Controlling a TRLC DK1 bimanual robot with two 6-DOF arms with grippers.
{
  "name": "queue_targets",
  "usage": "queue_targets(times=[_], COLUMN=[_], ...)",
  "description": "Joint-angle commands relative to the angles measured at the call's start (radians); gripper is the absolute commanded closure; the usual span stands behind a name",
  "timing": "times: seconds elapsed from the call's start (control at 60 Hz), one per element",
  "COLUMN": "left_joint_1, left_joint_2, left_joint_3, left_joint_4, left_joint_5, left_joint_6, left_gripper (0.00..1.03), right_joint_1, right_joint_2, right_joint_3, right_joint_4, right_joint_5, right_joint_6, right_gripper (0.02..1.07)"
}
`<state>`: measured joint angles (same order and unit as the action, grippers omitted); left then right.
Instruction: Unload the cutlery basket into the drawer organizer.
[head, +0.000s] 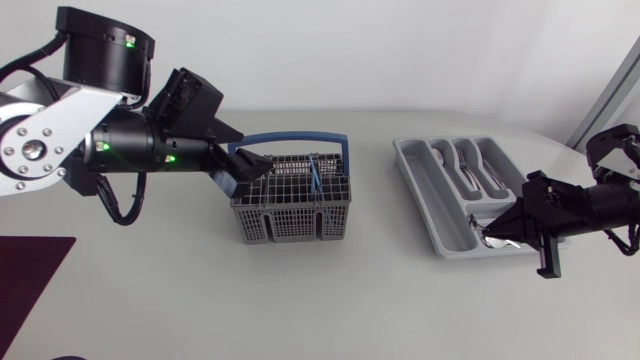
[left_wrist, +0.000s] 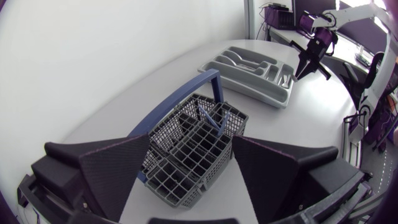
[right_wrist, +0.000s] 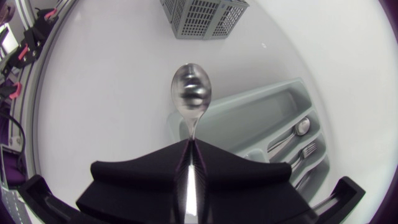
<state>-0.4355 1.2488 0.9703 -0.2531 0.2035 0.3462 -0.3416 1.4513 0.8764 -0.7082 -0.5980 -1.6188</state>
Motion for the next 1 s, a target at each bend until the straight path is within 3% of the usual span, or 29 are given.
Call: queue_targets(times=[0.0,0.183,0.533,0.833,0.883,0.95,0.983], left_joint_1=[-0.016,-0.043,-0.052,-0.063,-0.063,-0.063,-0.063], left_joint_2=[0.015,0.026,0.064,0.075,0.077,0.08,0.08], left_joint_3=[-0.027,-0.047,-0.056,-0.05,-0.05,-0.05,-0.051], left_joint_4=[0.021,0.049,0.081,0.089,0.091,0.091,0.092], left_joint_5=[-0.004,-0.016,-0.033,-0.046,-0.047,-0.047,-0.049], left_joint_6=[0.033,0.056,0.088,0.091,0.093,0.093,0.093], left_gripper=[0.06,0.06,0.06,0.06,0.06,0.06,0.06], right_joint_1=[-0.042,-0.091,-0.128,-0.106,-0.103,-0.103,-0.102], right_joint_2=[0.05,0.147,0.282,0.288,0.29,0.285,0.281], right_joint_3=[0.041,0.082,0.122,0.055,0.045,0.024,0.013], right_joint_4=[-0.017,0.009,0.171,0.345,0.355,0.4,0.415], right_joint_5=[0.009,0.079,0.21,0.296,0.307,0.305,0.305], right_joint_6=[-0.127,-0.248,-0.343,-0.397,-0.4,-0.394,-0.386], right_gripper=[1.01,1.01,1.01,1.0,0.9,0.59,0.51])
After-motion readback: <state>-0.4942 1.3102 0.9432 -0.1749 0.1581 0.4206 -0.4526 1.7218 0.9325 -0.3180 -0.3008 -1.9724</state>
